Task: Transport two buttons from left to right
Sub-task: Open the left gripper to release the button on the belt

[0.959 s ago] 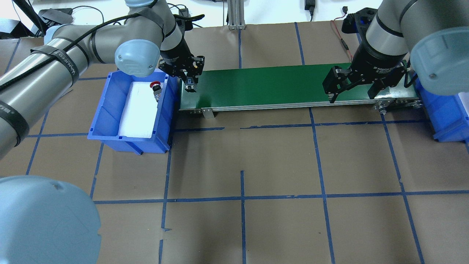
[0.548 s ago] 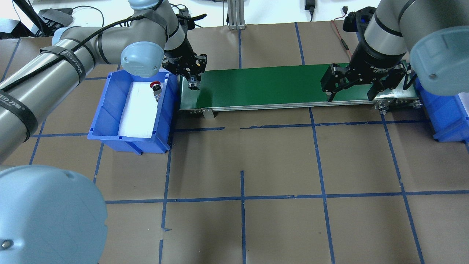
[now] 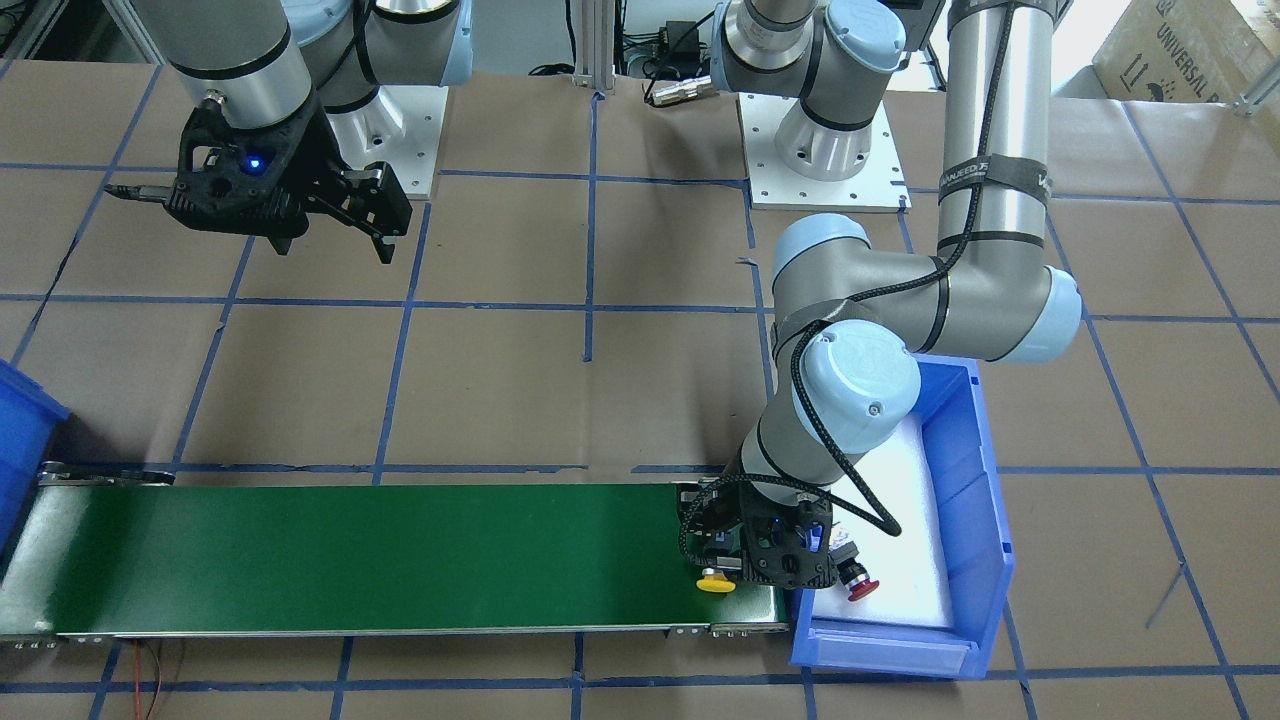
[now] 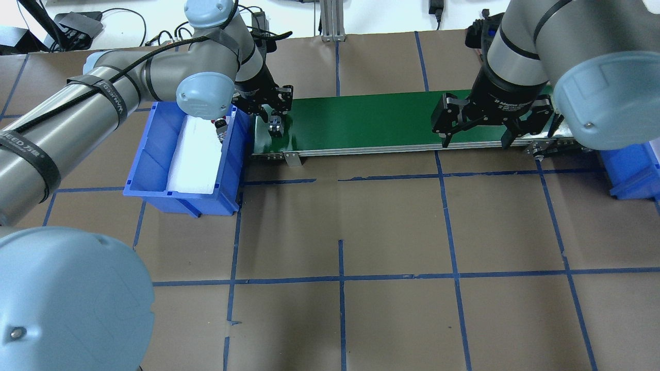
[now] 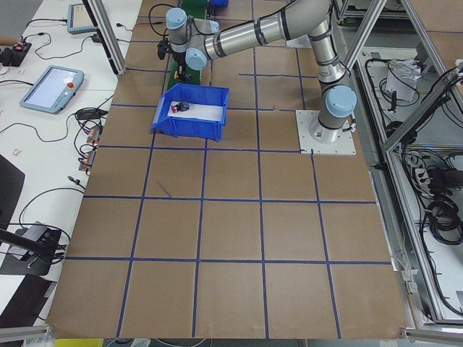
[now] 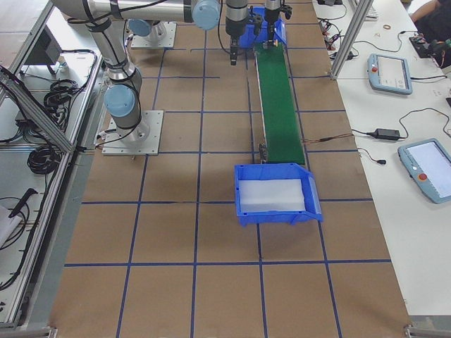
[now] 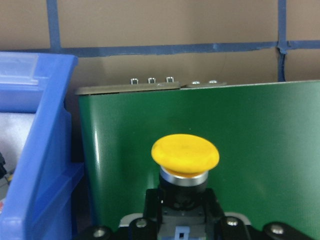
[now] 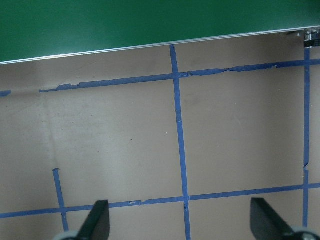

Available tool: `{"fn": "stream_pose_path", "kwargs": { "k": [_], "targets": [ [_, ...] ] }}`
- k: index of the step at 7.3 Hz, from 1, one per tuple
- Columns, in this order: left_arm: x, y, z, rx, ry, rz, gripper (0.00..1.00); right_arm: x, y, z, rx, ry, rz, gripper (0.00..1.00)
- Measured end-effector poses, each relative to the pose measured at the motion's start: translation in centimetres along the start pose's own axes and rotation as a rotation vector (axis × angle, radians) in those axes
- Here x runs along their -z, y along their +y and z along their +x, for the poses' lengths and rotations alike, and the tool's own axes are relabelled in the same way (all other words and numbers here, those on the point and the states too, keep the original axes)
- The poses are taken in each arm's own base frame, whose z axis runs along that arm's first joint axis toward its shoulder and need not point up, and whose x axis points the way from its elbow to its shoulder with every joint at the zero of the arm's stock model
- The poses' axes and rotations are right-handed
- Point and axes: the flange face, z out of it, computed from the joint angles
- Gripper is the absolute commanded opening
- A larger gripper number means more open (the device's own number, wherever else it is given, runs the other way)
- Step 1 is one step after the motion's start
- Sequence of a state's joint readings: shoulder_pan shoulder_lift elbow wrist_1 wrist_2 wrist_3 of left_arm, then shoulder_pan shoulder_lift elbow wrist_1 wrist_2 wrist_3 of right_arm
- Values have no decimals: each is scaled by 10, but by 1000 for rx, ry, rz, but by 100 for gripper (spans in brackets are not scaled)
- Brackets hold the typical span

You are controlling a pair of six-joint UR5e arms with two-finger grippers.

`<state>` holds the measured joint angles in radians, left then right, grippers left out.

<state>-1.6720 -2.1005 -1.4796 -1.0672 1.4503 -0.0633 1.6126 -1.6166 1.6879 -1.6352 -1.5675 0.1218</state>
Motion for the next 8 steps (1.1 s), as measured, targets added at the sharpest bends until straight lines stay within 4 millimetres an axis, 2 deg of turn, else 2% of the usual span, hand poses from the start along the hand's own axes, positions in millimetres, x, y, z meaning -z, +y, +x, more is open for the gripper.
{"fn": "stream_pose_path", "kwargs": {
  "k": [1, 2, 3, 4, 5, 6, 7, 8],
  "targets": [
    [6, 2, 1, -2, 7, 7, 100, 0, 0, 0, 3, 0, -1, 100],
    [23, 5, 3, -9, 13, 30, 100, 0, 0, 1, 3, 1, -1, 100],
    [52, 11, 0, -11, 13, 58, 100, -1, 1, 1, 4, 2, -2, 100],
    [76, 14, -18, 14, 5, 74, 100, -2, 1, 1, 4, 3, -4, 100],
    [90, 10, -55, 62, -3, 79, 100, -3, 2, 1, 5, 5, -4, 100],
    [94, 2, -91, 102, -7, 81, 100, -3, 2, 0, 7, 6, -5, 100],
    [87, -8, -116, 139, -12, 90, 100, -4, 2, -1, 9, 7, -6, 100],
    [69, -17, -130, 199, -14, 94, 100, -5, 2, -1, 10, 7, -8, 100]
  ]
}}
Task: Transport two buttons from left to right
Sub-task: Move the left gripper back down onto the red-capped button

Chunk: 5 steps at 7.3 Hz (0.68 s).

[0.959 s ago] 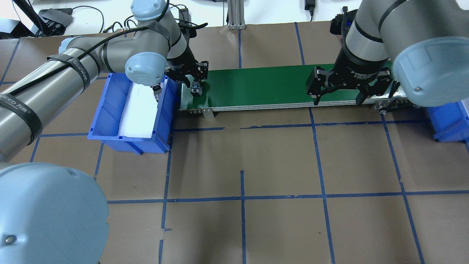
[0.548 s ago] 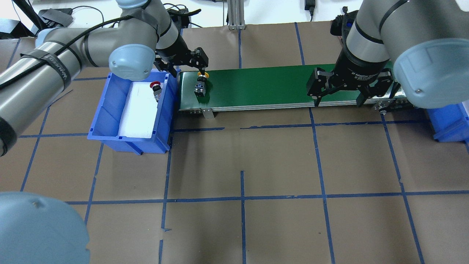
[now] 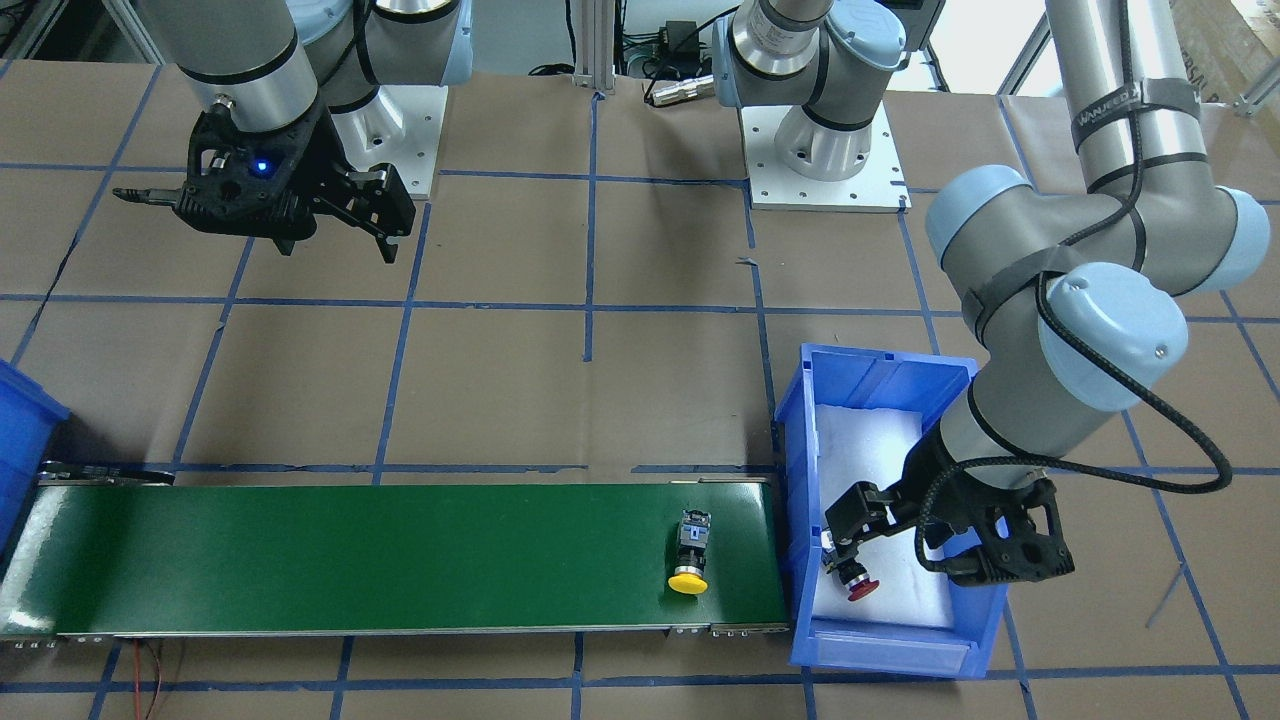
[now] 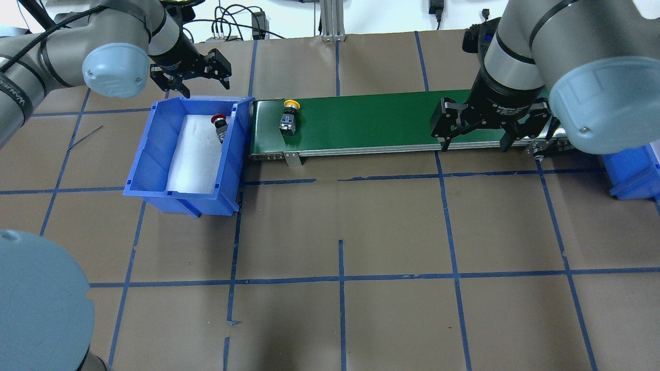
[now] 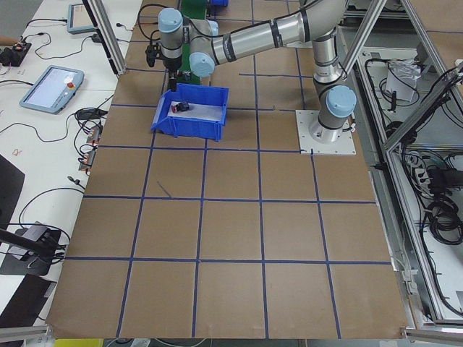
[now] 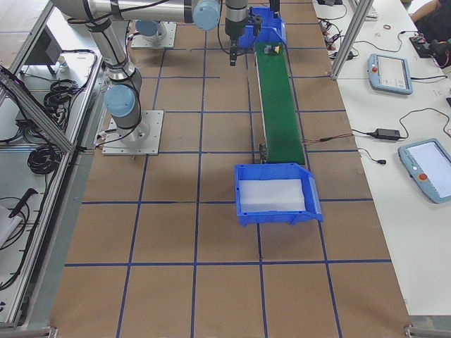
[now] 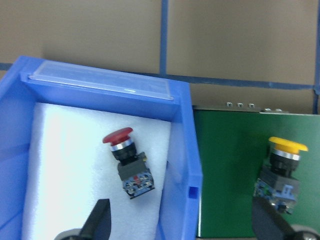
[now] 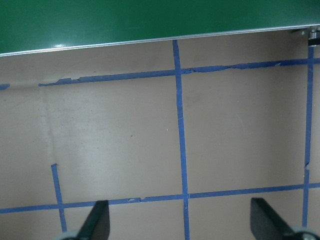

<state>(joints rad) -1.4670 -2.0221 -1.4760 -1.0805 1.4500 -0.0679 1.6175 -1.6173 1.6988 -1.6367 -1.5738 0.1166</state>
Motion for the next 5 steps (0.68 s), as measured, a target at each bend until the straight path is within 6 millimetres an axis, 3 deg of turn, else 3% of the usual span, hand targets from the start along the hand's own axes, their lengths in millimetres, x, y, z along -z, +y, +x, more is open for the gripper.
{"fn": "stream_pose_path", "kwargs": {
  "k": [3, 5],
  "targets": [
    [-53, 9, -12, 143, -11, -67, 98, -1, 0, -2, 3, -6, -2, 100],
    [-59, 8, -16, 161, -10, -75, 98, 0, 0, -3, 3, -8, 3, 100]
  ]
}}
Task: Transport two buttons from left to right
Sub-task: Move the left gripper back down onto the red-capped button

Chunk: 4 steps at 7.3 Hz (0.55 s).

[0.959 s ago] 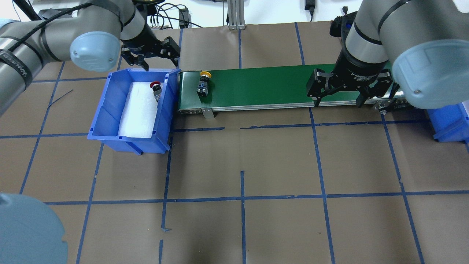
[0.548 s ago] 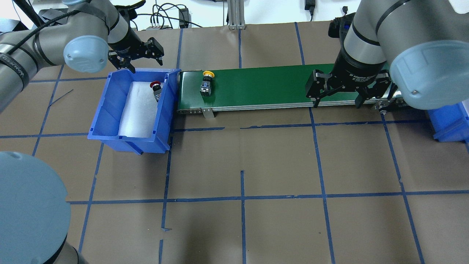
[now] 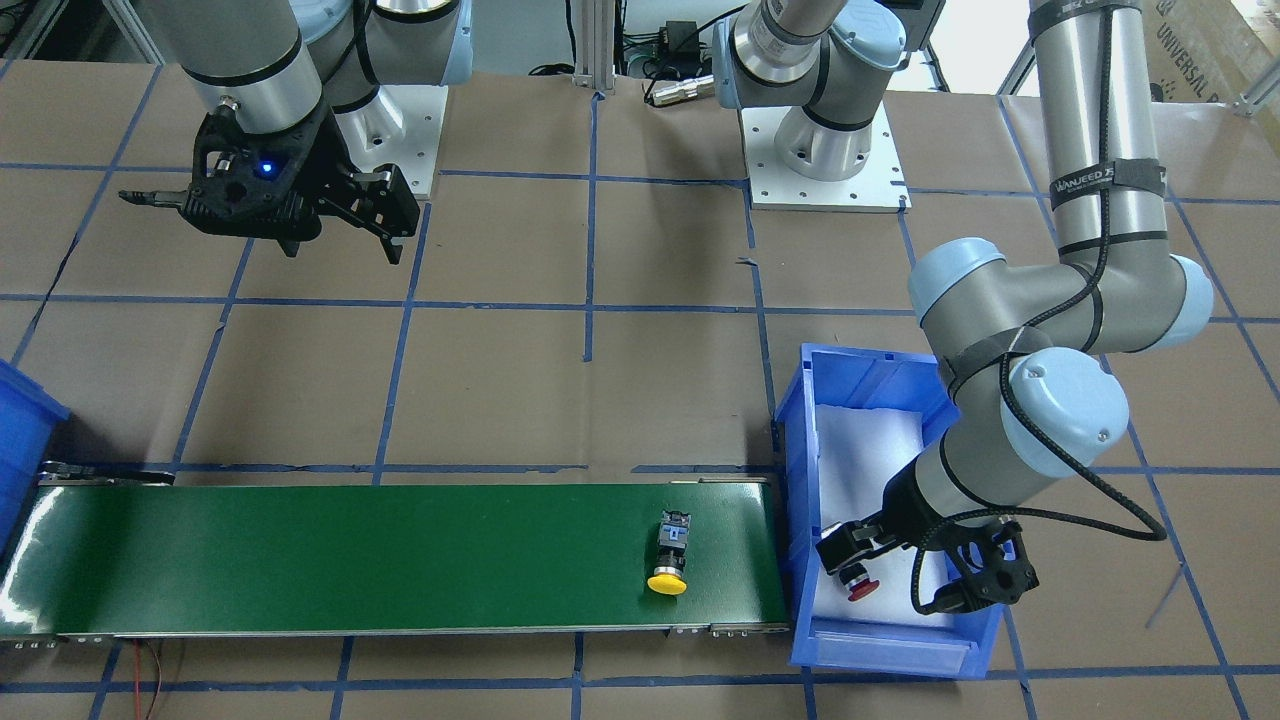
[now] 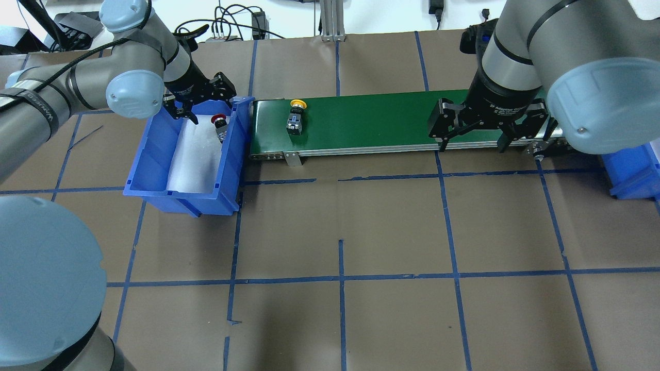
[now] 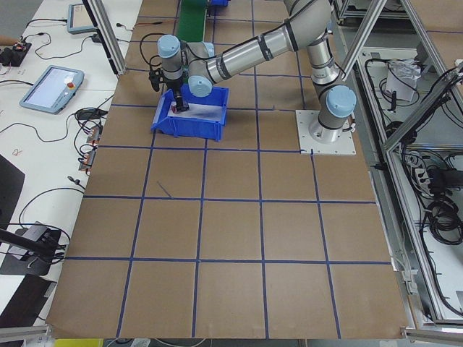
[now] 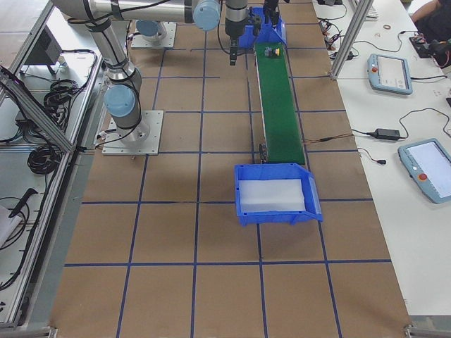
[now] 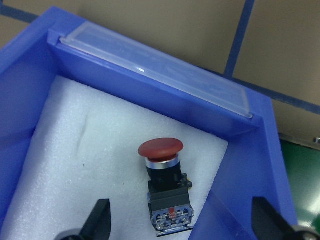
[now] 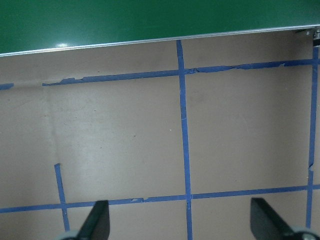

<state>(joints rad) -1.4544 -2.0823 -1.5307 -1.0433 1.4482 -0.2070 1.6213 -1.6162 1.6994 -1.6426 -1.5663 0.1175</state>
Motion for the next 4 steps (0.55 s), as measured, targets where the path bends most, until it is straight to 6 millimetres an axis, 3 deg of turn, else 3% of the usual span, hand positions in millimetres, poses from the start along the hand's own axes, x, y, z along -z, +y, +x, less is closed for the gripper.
{"fn": "stream_pose_path", "kwargs": {
  "k": [2, 4],
  "targets": [
    [3, -11, -21, 62, 28, 0, 98, 1, 0, 0, 0, 0, 3, 100],
    [-17, -10, -34, 119, 61, -45, 98, 0, 0, 0, 0, 1, 3, 100]
  ]
}}
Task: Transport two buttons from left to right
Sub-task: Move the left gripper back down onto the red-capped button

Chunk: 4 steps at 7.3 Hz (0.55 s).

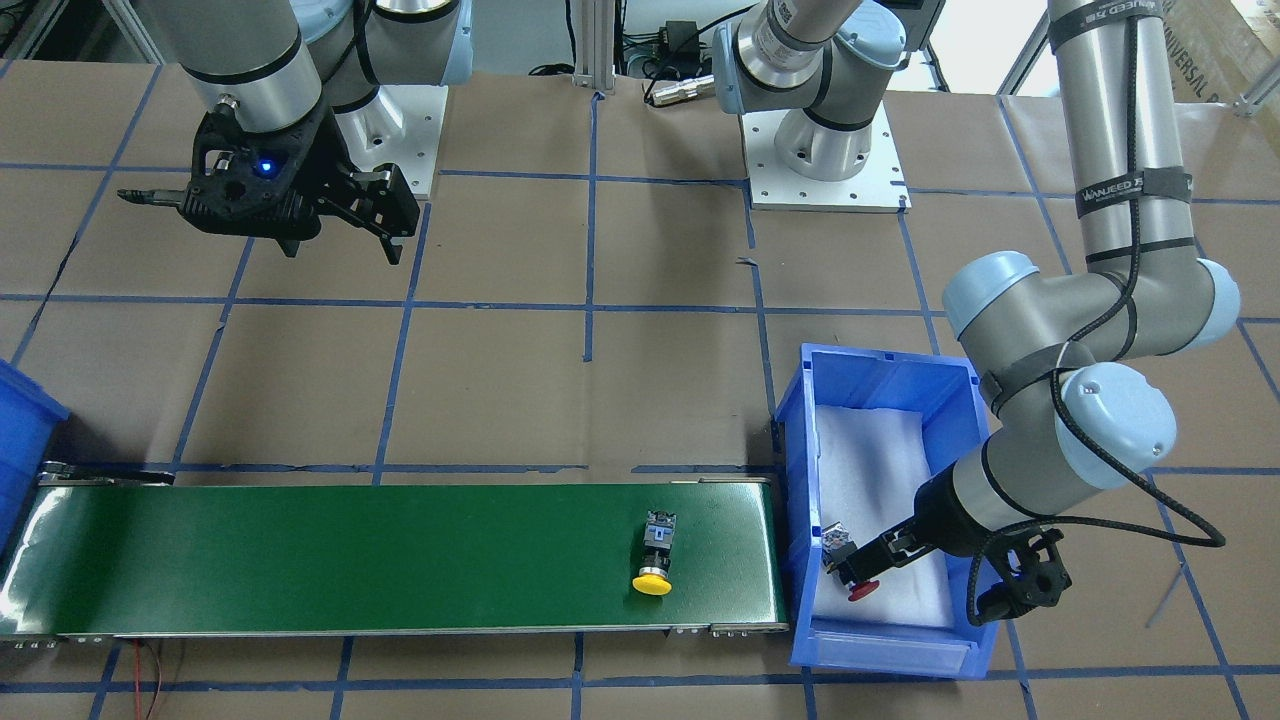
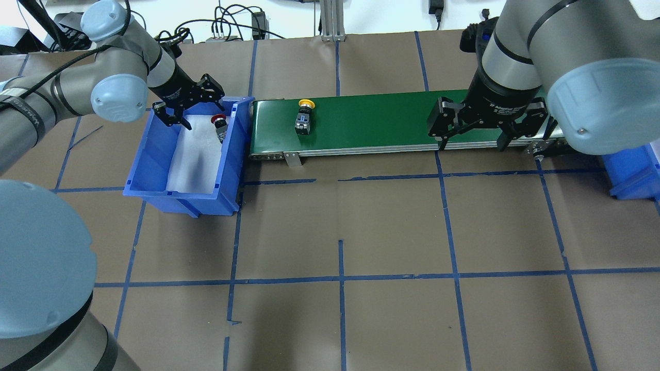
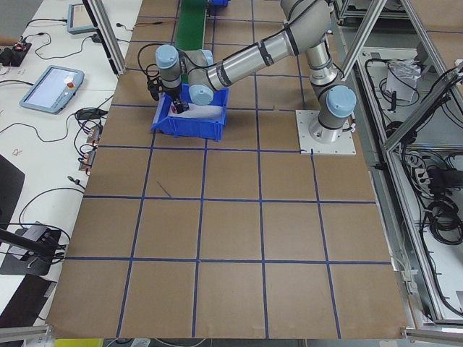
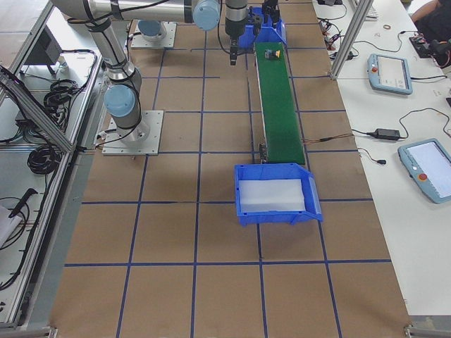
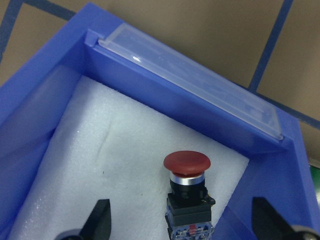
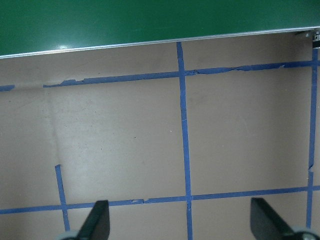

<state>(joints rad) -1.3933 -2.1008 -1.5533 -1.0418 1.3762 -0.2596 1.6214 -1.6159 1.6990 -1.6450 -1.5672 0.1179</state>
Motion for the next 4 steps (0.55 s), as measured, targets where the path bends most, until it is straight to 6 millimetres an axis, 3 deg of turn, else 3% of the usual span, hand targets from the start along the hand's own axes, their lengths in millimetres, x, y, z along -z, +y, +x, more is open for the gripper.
{"fn": "stream_pose_path", "kwargs": {
  "k": [4],
  "targets": [
    [-30, 12, -7, 39, 27, -64, 93, 0, -1, -1, 1, 1, 2, 100]
  ]
}}
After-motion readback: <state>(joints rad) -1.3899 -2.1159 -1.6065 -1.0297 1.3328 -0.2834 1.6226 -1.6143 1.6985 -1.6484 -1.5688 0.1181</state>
